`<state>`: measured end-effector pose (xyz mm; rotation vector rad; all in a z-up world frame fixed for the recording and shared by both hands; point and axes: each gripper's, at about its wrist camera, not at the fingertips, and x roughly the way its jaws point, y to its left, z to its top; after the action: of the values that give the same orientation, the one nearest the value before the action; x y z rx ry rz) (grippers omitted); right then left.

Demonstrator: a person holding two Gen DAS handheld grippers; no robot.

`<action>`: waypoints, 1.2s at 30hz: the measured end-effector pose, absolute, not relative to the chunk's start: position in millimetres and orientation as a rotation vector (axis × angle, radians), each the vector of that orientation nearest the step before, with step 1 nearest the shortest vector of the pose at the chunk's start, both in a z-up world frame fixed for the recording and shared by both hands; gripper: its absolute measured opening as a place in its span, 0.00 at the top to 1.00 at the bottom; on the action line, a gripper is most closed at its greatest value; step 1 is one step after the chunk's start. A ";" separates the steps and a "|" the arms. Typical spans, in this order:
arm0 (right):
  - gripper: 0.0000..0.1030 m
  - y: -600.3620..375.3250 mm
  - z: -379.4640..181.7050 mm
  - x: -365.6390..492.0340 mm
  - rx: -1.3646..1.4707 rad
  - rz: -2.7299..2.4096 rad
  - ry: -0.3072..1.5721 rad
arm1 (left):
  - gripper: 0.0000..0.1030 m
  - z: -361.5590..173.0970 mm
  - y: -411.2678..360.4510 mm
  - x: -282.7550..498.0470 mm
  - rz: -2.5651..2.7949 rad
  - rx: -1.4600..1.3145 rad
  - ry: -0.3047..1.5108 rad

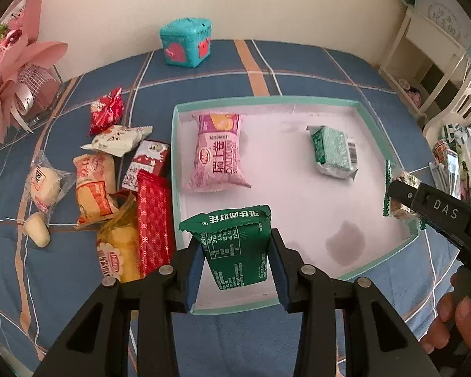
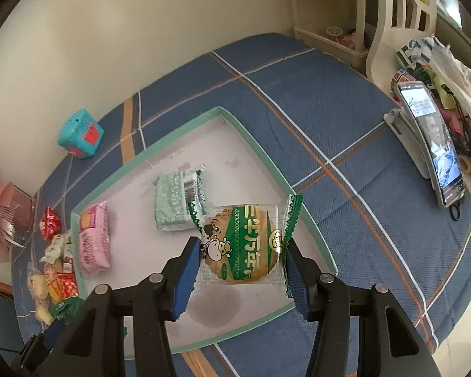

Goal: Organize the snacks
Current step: 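Lift both packs and carry them over the white tray, then lower both packs into the tray and open both grippers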

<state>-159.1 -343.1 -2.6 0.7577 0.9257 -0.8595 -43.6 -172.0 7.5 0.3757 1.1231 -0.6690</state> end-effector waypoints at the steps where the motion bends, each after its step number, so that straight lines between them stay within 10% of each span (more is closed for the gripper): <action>1: 0.46 -343.8 -5.3 -158.7 0.760 -0.861 0.933 | 0.60 5.7 -172.4 -42.9 -0.672 0.371 1.128; 36: 0.44 -345.3 -26.0 -146.4 0.756 -0.871 1.072 | 0.54 -37.8 -188.2 -19.5 -0.662 0.398 1.150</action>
<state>-146.4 -345.3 -26.0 0.7559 1.0721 -0.8706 -19.5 -188.2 -37.8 0.3978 1.1501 -0.6622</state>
